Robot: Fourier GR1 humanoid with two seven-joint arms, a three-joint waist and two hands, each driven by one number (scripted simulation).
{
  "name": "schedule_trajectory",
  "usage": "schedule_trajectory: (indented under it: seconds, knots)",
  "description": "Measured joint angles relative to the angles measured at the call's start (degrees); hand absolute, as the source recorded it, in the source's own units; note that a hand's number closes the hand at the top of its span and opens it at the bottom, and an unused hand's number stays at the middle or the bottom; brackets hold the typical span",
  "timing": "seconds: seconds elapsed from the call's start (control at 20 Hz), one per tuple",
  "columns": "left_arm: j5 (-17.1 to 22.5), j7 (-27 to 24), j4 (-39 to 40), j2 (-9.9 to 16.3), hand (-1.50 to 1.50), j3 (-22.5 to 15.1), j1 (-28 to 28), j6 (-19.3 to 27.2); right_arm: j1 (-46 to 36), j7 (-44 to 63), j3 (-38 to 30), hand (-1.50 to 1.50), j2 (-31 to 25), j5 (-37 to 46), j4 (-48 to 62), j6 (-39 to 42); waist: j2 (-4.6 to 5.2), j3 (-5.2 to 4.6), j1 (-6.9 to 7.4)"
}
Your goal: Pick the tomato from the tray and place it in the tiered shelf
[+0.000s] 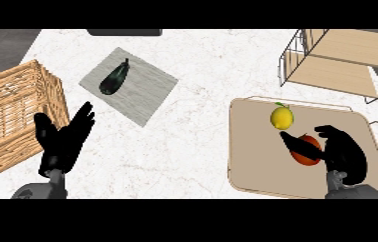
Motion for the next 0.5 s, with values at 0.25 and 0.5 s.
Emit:
schedule_trajectory:
  seconds: [0.25, 0.5]
  knots:
    - [-0.85, 0.75, -0.66, -0.32, 0.00, 0.80, 0.30, -0.22, -1.05, -3.24, -1.10, 1.50, 1.59, -0.22, 1.63, 0.75, -0.13, -0.20, -0.30]
    - [-1.42, 1.71, -0.76, -0.87, 0.00, 1.34, 0.20, -0.83, -2.20, -5.97, -0.30, 1.50, 3.83, 1.85, 0.74, 0.33, 0.03, 0.00, -0.44]
